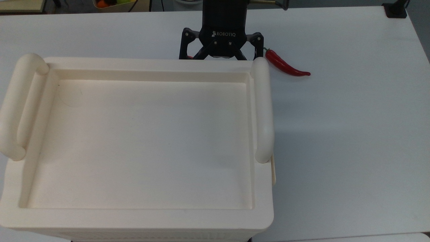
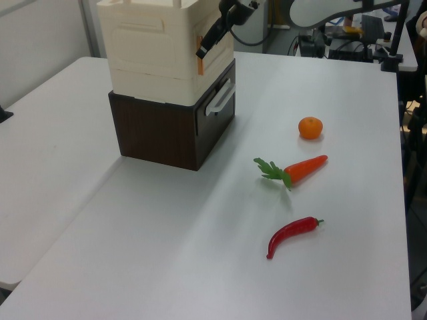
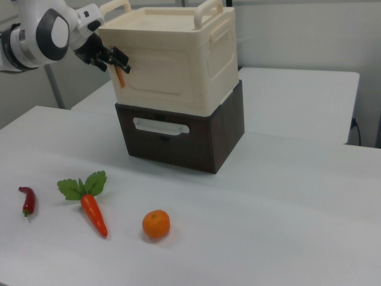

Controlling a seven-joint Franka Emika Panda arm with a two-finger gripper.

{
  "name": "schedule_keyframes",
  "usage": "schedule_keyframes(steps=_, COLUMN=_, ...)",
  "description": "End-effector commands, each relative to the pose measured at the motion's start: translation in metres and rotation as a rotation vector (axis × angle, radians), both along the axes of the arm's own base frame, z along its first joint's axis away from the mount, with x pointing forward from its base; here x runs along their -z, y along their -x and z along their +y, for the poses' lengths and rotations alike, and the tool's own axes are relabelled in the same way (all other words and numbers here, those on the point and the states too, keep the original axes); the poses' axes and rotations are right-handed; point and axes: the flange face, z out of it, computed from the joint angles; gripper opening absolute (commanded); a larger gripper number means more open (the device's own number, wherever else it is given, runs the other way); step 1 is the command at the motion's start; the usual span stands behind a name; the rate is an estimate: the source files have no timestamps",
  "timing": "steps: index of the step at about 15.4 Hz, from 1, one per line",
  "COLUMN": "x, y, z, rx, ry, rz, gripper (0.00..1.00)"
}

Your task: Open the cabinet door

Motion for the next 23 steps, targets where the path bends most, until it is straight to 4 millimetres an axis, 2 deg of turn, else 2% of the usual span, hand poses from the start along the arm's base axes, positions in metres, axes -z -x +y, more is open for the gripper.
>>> schedule_keyframes(steps=1, x=-0.002, y=0.000, z=0.017, rx=-0.009, ry=0.005, rz=-0.023, gripper=0.80)
schedule_keyframes(steps=4, x=-0.001, y=0.002, z=0.022, rx=-0.014, ry=0.001, rz=-0.020, gripper=0.60)
schedule_keyframes(steps=7, x=-0.002, y=0.002, z=0.022, rx=-0.005, ry=-0.006, rz=-0.022, gripper=0.51)
schedule_keyframes(steps=16, x=0.000, y=-0.002, z=0.008, rx=0.016, ry=0.001, rz=-0.020, gripper=0.53)
schedule_keyframes(steps=18, x=0.000, y=-0.002, z=0.008, rx=0.015, ry=0.003, rz=-0.022, gripper=0.50)
schedule_keyframes(steps=22, x=-0.001, y=-0.001, z=0.008, rx=0.015, ry=0.011, rz=-0.023, gripper=0.20)
schedule_keyframes(steps=23, x=0.000, y=-0.001, z=0.007, rx=0.015, ry=0.012, rz=-0.020, gripper=0.15)
